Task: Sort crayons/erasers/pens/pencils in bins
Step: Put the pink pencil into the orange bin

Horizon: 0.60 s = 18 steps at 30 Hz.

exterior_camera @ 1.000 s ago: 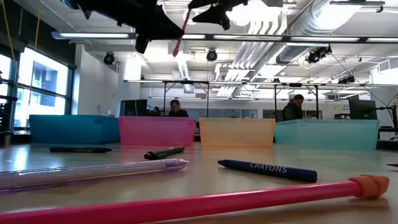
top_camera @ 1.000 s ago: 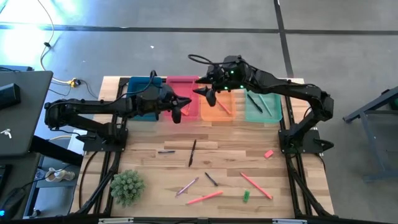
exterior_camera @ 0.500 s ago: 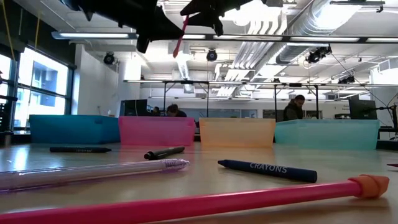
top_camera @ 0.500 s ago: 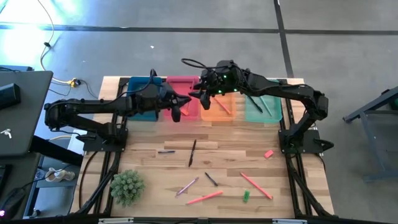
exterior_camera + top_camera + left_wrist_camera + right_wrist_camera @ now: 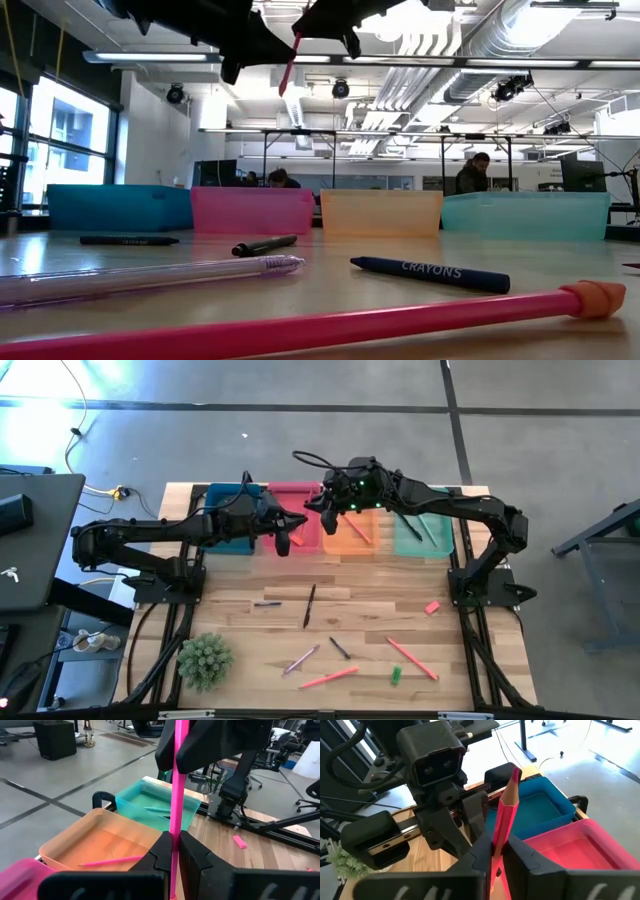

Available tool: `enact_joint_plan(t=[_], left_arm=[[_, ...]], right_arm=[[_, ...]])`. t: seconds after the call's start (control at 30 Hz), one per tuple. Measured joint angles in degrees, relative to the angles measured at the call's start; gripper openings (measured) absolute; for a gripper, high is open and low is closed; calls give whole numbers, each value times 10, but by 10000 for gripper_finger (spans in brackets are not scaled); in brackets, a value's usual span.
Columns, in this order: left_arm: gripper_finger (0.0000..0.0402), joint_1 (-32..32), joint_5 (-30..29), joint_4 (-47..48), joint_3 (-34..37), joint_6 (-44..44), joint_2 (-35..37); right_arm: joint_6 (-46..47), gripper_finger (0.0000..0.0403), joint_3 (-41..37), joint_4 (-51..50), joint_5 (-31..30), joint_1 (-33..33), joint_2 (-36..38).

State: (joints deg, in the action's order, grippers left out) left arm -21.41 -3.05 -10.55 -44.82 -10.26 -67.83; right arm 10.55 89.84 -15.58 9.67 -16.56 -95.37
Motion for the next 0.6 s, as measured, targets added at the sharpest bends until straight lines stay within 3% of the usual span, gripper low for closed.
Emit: enact_joint_plan(t=[0.3, 0.6], left_arm=[[15, 0, -2, 0, 0, 0, -3], [74, 0, -30, 0, 0, 24, -3]], right_arm=[[0, 5, 0, -5, 0, 0, 0], [-1, 5, 0, -48, -4, -3, 0]])
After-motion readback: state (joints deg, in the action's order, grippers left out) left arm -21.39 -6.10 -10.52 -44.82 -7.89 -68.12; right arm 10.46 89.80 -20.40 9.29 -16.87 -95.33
